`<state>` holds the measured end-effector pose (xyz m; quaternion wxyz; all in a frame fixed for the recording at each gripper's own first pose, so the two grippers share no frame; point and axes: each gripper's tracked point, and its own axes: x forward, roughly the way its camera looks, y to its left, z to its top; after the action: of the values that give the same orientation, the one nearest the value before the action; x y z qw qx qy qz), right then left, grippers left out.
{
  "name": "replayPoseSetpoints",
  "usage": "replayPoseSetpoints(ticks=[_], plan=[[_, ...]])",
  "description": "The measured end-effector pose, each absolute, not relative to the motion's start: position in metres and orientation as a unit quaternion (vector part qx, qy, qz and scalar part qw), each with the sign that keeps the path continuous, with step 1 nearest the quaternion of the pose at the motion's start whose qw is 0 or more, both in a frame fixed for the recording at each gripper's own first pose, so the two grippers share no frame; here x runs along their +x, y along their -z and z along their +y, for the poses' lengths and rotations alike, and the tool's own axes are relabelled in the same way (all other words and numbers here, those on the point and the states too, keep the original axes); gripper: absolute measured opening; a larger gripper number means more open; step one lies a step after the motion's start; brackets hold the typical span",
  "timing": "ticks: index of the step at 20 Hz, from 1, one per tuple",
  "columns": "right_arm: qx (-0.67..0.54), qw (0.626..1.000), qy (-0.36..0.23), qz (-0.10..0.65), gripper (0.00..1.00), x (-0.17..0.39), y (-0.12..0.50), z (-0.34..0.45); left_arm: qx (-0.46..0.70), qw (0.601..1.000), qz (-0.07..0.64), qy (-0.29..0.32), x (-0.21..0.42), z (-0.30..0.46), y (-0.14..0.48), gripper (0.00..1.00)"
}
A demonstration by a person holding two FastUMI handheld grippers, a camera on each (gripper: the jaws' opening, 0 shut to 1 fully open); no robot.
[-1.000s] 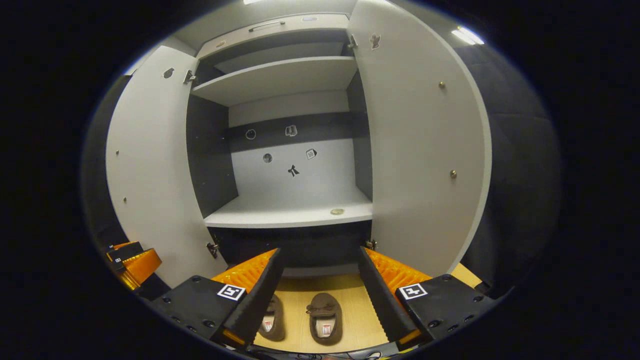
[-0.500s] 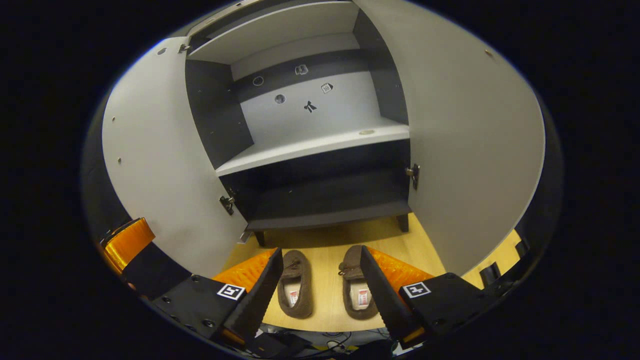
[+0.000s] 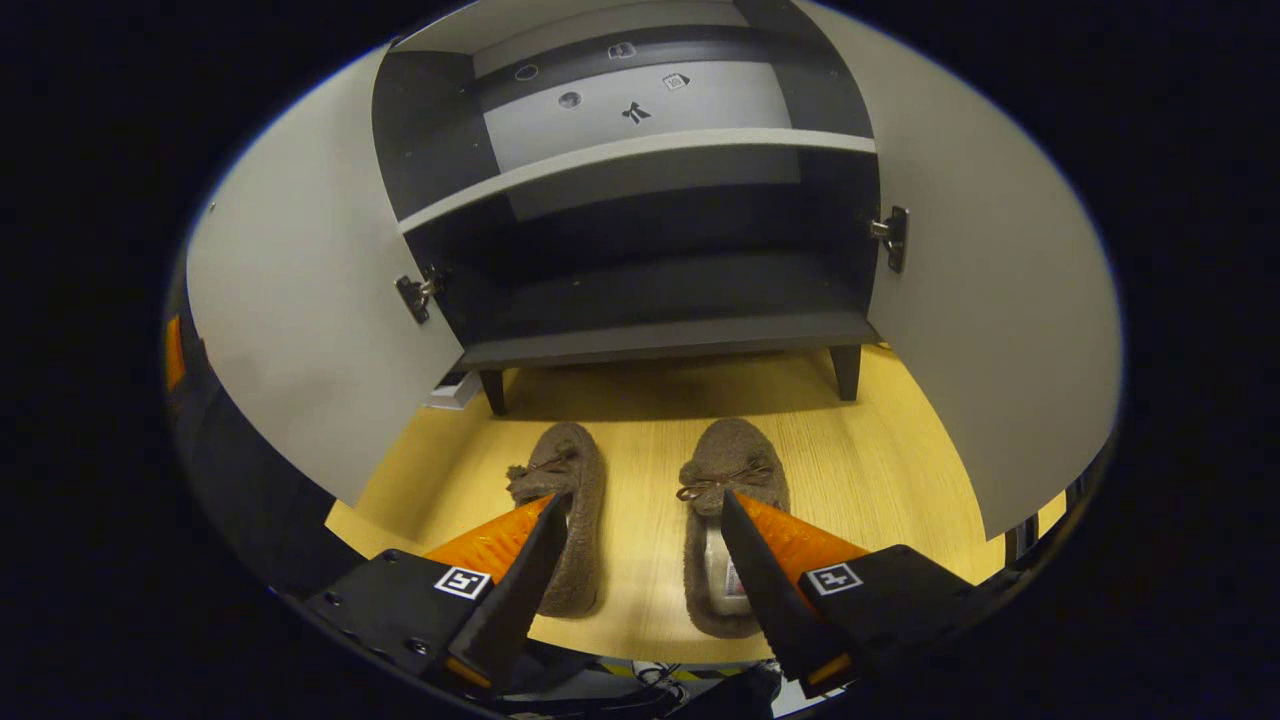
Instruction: Grab one shoe with the right hand and put it into the shoe cabinet, grab the other shoe with the left hand and put it into the shoe cabinet; then close the right door with the right hand and the left door with the left hand.
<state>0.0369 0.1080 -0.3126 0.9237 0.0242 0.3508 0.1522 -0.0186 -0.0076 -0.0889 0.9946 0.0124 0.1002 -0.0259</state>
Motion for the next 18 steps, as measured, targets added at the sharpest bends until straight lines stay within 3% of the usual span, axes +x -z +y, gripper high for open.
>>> replayPoseSetpoints(ticks=[7,8,9,10,12,15,16,17,18], plan=[[-0.003,0.901,-0.129,0.413,0.99,0.044,0.384,0.100,0.026,0.993,0.111,0.029,-0.012,-0.010,0.102,0.93],[-0.011,0.902,-0.126,0.413,0.93,0.047,0.391,0.100,0.025,0.993,0.115,0.028,-0.011,-0.010,0.105,0.93],[-0.018,0.904,-0.126,0.409,0.97,0.053,0.393,0.102,0.025,0.992,0.117,0.028,-0.011,-0.009,0.108,0.93],[-0.032,0.905,-0.124,0.405,0.95,0.059,0.399,0.102,0.024,0.992,0.120,0.027,-0.010,-0.009,0.109,0.98],[-0.066,0.905,-0.118,0.402,0.92,0.070,0.408,0.100,0.025,0.992,0.124,0.026,-0.011,-0.009,0.113,0.98],[-0.115,0.903,-0.101,0.402,0.95,0.085,0.419,0.093,0.029,0.991,0.125,0.026,-0.012,-0.010,0.114,0.98],[-0.125,0.903,-0.084,0.403,0.91,0.085,0.420,0.086,0.031,0.992,0.123,0.026,-0.013,-0.011,0.113,0.93],[-0.133,0.904,-0.070,0.399,0.67,0.092,0.417,0.080,0.032,0.992,0.120,0.025,-0.014,-0.011,0.111,0.93],[-0.130,0.903,-0.069,0.403,0.51,0.088,0.417,0.079,0.031,0.992,0.118,0.024,-0.015,-0.012,0.110,0.98]])
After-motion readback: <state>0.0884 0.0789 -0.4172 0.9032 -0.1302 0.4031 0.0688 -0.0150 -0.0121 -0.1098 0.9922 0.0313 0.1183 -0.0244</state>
